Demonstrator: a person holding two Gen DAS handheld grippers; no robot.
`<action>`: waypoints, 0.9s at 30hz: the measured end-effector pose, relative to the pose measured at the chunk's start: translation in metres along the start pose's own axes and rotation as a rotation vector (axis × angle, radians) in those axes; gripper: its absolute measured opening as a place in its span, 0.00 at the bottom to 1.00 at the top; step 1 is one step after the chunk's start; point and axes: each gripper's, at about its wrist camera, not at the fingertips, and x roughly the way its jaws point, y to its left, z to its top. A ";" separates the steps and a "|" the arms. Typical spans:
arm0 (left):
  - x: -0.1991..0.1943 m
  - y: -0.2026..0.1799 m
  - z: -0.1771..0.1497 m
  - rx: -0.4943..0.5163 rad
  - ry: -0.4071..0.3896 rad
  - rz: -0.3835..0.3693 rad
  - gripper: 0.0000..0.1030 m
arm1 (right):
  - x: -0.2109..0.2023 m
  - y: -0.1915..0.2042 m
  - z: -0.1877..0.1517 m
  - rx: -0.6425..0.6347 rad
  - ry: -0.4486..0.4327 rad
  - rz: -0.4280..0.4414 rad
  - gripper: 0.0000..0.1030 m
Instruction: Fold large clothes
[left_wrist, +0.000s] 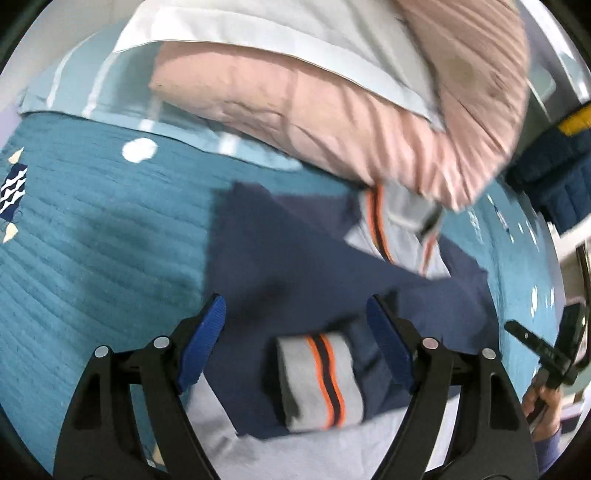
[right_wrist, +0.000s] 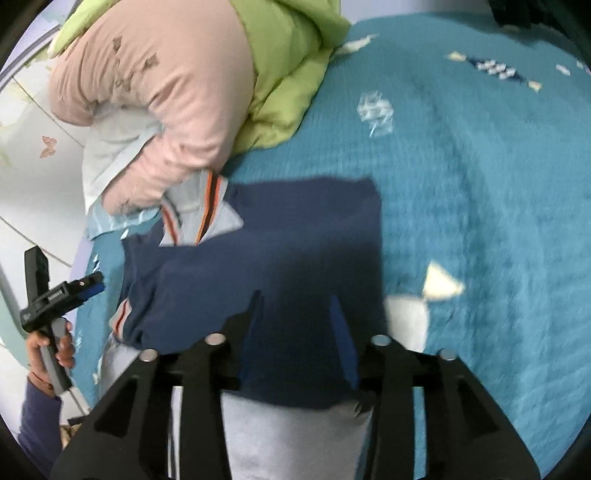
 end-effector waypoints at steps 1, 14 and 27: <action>0.003 0.003 0.007 -0.003 0.001 0.022 0.77 | 0.002 -0.004 0.004 0.010 -0.008 -0.007 0.43; 0.078 0.020 0.042 -0.020 0.123 0.113 0.77 | 0.058 -0.054 0.044 0.159 0.052 0.008 0.48; 0.087 0.008 0.052 0.028 0.076 0.136 0.56 | 0.083 -0.037 0.050 0.093 0.019 0.098 0.14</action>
